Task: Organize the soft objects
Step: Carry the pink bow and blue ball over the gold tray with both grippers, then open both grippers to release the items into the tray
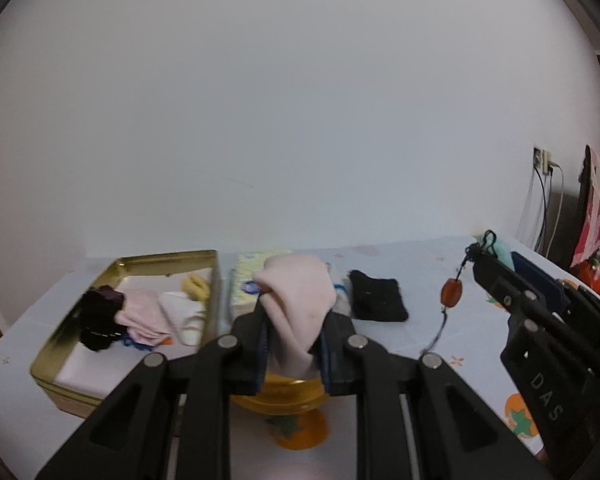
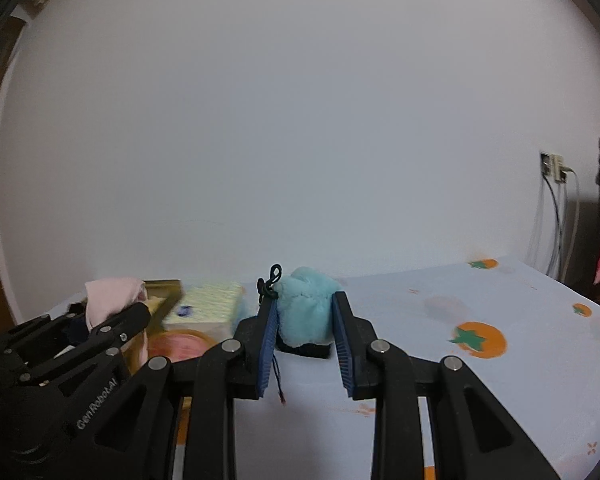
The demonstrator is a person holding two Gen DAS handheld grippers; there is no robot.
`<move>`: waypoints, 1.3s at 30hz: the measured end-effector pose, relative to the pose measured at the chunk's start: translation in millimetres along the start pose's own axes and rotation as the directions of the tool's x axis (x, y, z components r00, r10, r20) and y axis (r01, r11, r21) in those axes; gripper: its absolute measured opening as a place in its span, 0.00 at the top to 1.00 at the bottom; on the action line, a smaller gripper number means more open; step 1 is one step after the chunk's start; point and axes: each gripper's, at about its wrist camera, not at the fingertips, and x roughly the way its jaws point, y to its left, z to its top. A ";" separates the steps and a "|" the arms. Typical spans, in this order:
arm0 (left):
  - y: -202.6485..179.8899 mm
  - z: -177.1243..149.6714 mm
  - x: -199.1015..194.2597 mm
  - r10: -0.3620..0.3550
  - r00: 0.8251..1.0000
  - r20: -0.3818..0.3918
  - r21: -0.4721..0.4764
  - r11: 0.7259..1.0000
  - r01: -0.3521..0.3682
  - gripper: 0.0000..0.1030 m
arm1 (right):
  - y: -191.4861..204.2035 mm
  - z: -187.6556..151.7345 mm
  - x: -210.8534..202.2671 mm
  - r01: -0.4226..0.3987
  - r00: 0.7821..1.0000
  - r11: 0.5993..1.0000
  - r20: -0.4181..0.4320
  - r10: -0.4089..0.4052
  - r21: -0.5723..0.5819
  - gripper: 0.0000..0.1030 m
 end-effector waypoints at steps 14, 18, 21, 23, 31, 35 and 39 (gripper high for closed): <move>81.8 19.6 -10.6 0.128 0.990 0.053 -0.061 0.990 -0.125 0.83 | 90.0 19.2 13.5 -0.192 0.981 0.980 0.018 0.194 -0.057 0.71; 110.5 20.6 3.6 0.176 0.984 0.026 -0.084 0.981 -0.174 0.83 | 110.0 25.6 24.3 -0.228 0.973 0.971 0.026 0.230 -0.066 0.71; 131.4 21.6 16.6 0.216 0.976 -0.002 -0.102 0.971 -0.215 0.83 | 122.2 32.9 43.1 -0.259 0.965 0.964 0.015 0.260 -0.065 0.71; 142.1 25.1 25.7 0.231 0.973 -0.018 -0.123 0.965 -0.231 0.83 | 130.8 36.5 56.0 -0.276 0.961 0.959 0.002 0.276 -0.057 0.71; 183.2 41.0 65.5 0.299 0.950 -0.092 -0.174 0.934 -0.311 0.83 | 139.9 47.6 121.2 -0.311 0.947 0.950 -0.078 0.312 0.029 0.71; 194.9 45.3 94.9 0.313 0.931 -0.188 -0.151 0.927 -0.342 0.83 | 142.6 50.6 163.2 -0.307 0.936 0.949 -0.157 0.315 0.073 0.71; 196.5 40.6 116.8 0.318 0.914 -0.253 -0.123 0.926 -0.357 0.82 | 153.8 51.3 198.7 -0.295 0.917 0.951 -0.253 0.310 0.096 0.71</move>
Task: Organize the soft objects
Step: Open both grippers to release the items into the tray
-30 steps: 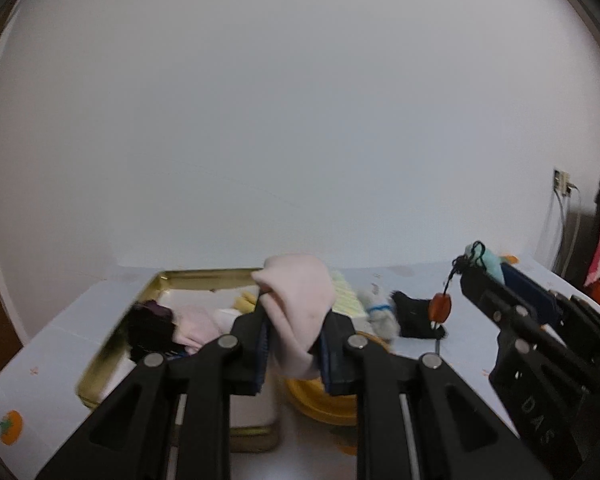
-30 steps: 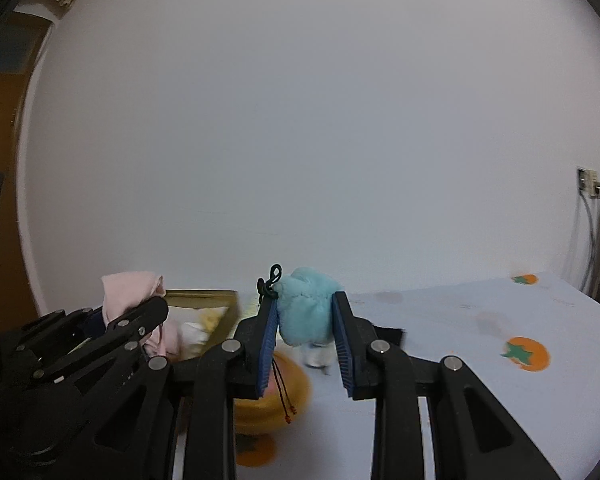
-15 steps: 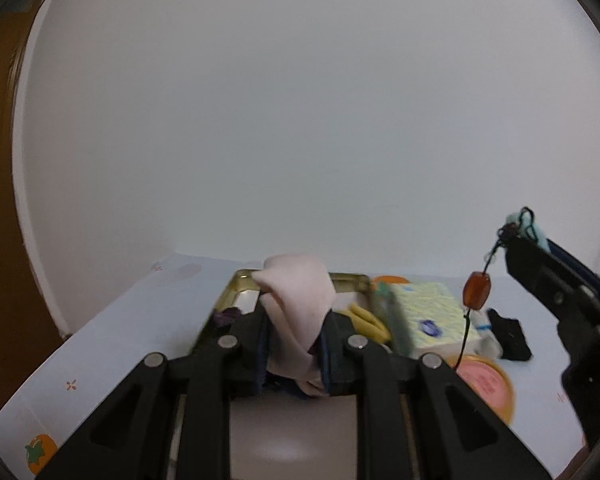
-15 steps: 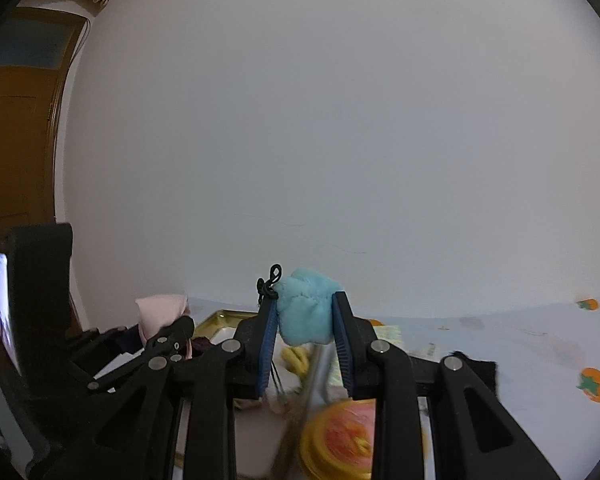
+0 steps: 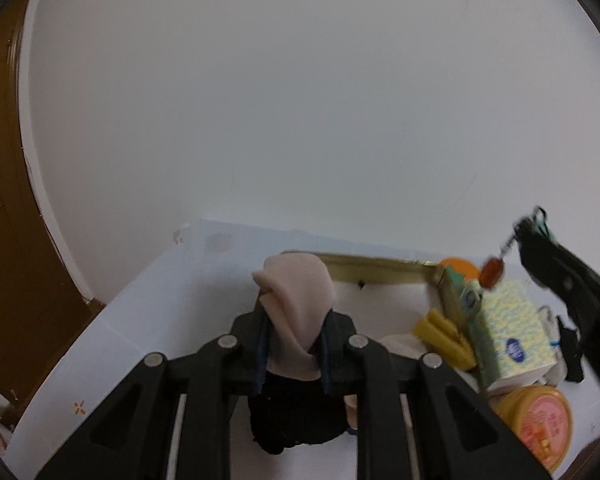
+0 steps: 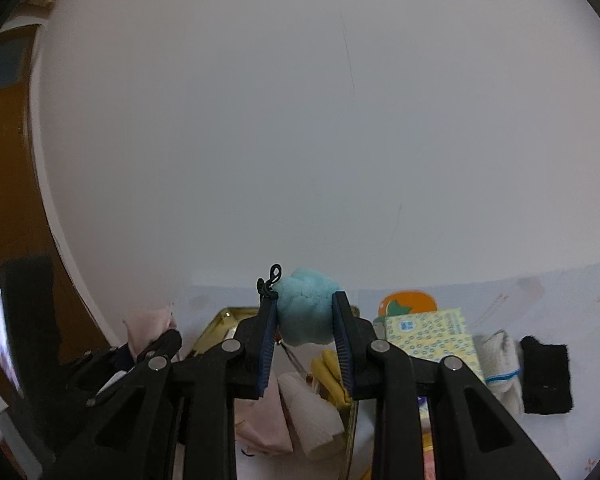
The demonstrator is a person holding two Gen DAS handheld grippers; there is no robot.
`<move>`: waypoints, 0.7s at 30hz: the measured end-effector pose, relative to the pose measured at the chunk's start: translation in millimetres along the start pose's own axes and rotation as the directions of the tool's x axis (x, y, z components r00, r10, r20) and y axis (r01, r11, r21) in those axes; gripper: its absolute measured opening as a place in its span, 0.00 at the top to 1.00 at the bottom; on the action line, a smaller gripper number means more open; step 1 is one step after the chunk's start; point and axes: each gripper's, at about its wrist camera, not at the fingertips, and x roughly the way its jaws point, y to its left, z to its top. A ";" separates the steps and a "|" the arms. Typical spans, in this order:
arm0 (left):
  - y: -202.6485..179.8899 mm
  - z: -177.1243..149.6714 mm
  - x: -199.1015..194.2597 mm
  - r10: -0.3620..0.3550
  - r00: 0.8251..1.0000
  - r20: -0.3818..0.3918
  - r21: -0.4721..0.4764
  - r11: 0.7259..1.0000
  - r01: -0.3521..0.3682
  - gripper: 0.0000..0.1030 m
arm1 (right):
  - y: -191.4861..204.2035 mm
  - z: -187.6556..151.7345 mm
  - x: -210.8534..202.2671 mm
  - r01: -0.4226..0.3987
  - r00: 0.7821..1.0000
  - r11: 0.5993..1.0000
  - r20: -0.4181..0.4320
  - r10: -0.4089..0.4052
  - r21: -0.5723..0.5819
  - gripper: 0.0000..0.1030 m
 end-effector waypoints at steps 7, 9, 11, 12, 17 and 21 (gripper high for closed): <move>-3.8 -9.0 25.6 0.015 0.995 -0.095 0.051 0.999 -0.010 0.81 | -4.6 9.4 51.7 0.005 0.986 0.999 -0.166 0.001 0.037 0.71; -4.5 -12.9 30.6 0.018 0.993 -0.115 0.053 0.999 -0.012 0.79 | -4.8 9.4 63.9 -0.005 0.979 0.999 -0.202 0.015 0.047 0.70; -4.9 -14.6 34.2 0.029 0.992 -0.120 0.058 0.998 -0.022 0.75 | 12.0 4.1 75.3 -0.017 0.973 0.999 -0.231 0.027 0.043 0.69; -4.5 -12.1 33.8 0.037 0.992 -0.122 0.062 0.998 -0.030 0.71 | 15.7 2.7 78.6 -0.027 0.970 0.999 -0.240 0.037 0.046 0.66; -9.2 -12.8 20.3 0.070 0.993 -0.092 0.094 0.994 -0.062 0.00 | 17.4 -0.3 80.2 -0.062 0.957 0.992 -0.275 0.090 0.109 0.31; -13.0 -9.0 13.8 0.104 0.993 -0.053 0.110 0.989 -0.097 0.00 | 18.1 -2.2 57.2 -0.080 0.972 0.991 -0.214 0.101 0.103 0.28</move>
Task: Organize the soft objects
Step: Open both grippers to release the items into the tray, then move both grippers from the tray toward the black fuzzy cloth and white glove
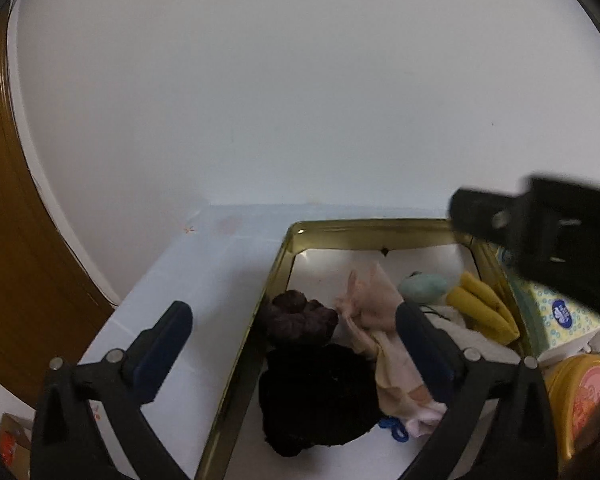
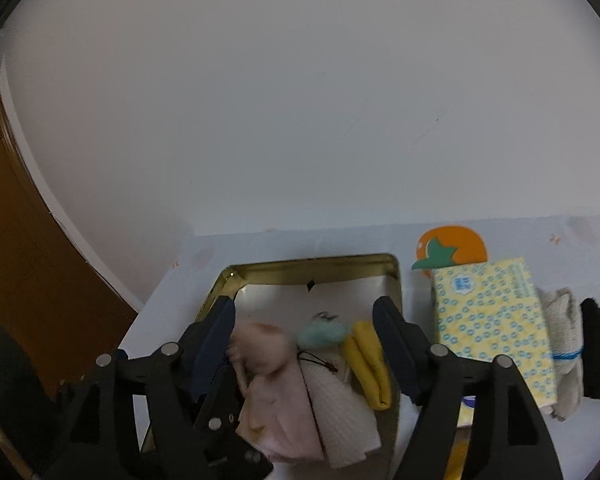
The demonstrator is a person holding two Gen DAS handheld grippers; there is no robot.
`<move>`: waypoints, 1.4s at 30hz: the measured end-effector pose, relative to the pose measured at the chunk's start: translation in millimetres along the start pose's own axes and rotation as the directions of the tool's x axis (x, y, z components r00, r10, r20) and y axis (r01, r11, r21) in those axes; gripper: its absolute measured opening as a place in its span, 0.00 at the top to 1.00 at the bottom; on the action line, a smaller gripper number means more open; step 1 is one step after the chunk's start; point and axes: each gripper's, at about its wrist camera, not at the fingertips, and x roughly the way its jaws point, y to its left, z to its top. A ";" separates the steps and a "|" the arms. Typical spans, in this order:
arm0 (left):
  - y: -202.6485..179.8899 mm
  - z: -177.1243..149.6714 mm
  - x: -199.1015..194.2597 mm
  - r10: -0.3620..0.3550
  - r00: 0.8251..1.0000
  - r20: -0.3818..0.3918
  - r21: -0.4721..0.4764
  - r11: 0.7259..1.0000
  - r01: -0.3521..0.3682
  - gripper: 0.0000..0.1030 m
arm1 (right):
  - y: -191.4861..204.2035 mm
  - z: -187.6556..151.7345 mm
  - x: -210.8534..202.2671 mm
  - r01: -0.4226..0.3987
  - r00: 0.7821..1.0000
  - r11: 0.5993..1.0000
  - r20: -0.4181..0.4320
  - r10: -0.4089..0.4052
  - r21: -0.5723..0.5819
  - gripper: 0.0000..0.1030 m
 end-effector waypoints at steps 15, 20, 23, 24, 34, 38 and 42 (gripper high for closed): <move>-4.6 -15.3 -37.0 -0.024 0.974 0.227 -0.055 0.998 0.037 0.00 | -27.7 -63.6 -96.6 0.190 0.897 0.982 0.408 -0.170 -0.010 0.27; -6.2 -29.3 -58.3 -0.022 0.946 0.324 -0.086 0.995 0.052 0.00 | -39.5 -83.0 -113.0 0.261 0.860 0.965 0.462 -0.216 -0.034 0.22; -6.3 -36.3 -60.9 -0.063 0.940 0.336 -0.104 0.989 0.103 0.00 | -48.7 -89.0 -121.4 0.300 0.846 0.953 0.473 -0.244 -0.045 0.22; -7.6 -38.6 -61.7 -0.076 0.938 0.338 -0.100 0.988 0.116 0.00 | -50.8 -91.0 -123.7 0.315 0.842 0.948 0.476 -0.255 -0.049 0.22; -36.7 -56.8 -74.6 -0.149 0.921 0.360 0.006 0.988 0.157 0.00 | -112.9 -100.9 -146.8 0.452 0.798 0.891 0.464 -0.385 -0.039 0.22; -38.3 -61.6 -80.5 -0.182 0.925 0.332 -0.023 0.979 0.201 0.00 | -137.7 -99.5 -167.9 0.496 0.784 0.868 0.432 -0.446 -0.006 0.22; -45.9 -68.0 -87.7 -0.224 0.927 0.302 -0.044 0.968 0.248 0.00 | -165.7 -97.7 -181.7 0.534 0.769 0.844 0.383 -0.511 0.055 0.22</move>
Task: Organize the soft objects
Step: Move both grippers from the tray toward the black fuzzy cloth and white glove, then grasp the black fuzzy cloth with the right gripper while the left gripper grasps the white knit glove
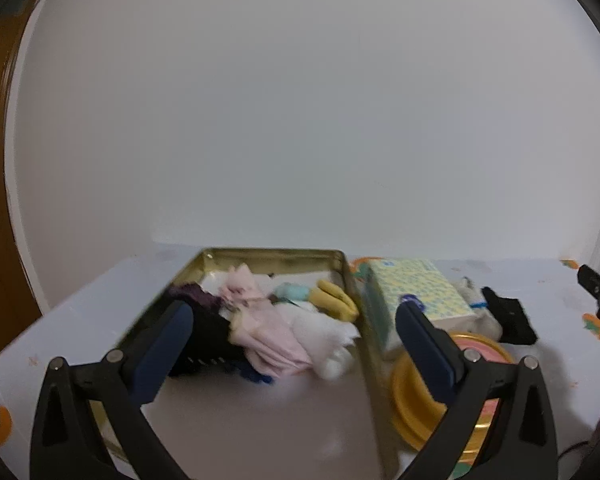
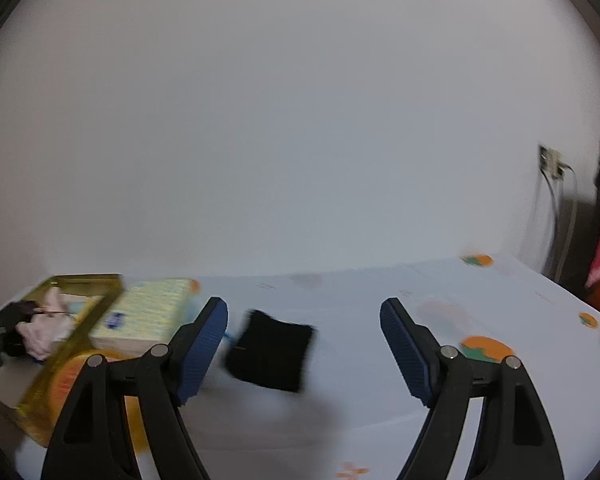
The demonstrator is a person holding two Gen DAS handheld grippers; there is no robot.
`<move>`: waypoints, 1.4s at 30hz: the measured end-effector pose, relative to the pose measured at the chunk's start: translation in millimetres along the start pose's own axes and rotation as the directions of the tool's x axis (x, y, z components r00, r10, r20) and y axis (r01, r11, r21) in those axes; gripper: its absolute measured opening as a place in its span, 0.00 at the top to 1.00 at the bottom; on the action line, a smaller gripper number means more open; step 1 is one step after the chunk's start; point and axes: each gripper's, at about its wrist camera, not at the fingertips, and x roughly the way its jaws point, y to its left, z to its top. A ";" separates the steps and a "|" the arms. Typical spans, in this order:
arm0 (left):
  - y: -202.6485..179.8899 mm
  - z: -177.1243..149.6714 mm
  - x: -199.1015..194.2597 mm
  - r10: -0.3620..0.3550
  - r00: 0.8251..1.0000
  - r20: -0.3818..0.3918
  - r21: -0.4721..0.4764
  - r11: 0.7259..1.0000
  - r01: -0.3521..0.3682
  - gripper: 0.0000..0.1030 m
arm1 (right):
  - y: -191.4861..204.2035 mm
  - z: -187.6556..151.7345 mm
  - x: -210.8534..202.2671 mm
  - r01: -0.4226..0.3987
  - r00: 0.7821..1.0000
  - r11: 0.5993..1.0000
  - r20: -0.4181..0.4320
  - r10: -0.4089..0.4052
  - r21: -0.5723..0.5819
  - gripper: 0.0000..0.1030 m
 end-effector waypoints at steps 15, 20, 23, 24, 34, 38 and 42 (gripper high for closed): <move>-87.4 -14.9 -20.1 -0.135 0.991 -0.021 0.077 0.988 0.136 0.00 | -42.6 -5.1 68.4 -0.077 0.952 0.982 -0.280 0.124 0.170 0.22; -110.7 -15.4 -27.2 -0.138 0.990 -0.014 0.138 0.981 0.138 0.00 | -7.7 -12.5 113.5 -0.147 0.884 0.979 -0.426 0.195 0.141 0.22; -108.8 -14.6 -25.1 -0.138 0.990 -0.021 0.122 0.983 0.139 0.00 | 11.3 -17.5 134.3 -0.179 0.845 0.975 -0.487 0.220 0.130 0.22; -106.9 -14.0 -24.2 -0.136 0.990 -0.026 0.113 0.984 0.138 0.00 | 16.1 -17.7 138.5 -0.183 0.837 0.976 -0.502 0.219 0.121 0.22; -106.7 -15.2 -18.0 -0.097 0.994 -0.060 0.103 0.989 0.102 0.00 | 39.3 -16.3 133.0 -0.257 0.817 0.966 -0.529 0.229 0.022 0.67; -106.3 -15.3 -15.7 -0.086 0.994 -0.072 0.104 0.990 0.093 0.00 | 29.7 -8.3 115.8 -0.245 0.854 0.970 -0.475 0.211 -0.010 0.84; -107.3 -14.8 -13.7 -0.099 0.992 -0.076 0.109 0.988 0.107 0.00 | 0.4 15.9 85.7 -0.214 0.916 0.977 -0.348 0.201 -0.001 0.84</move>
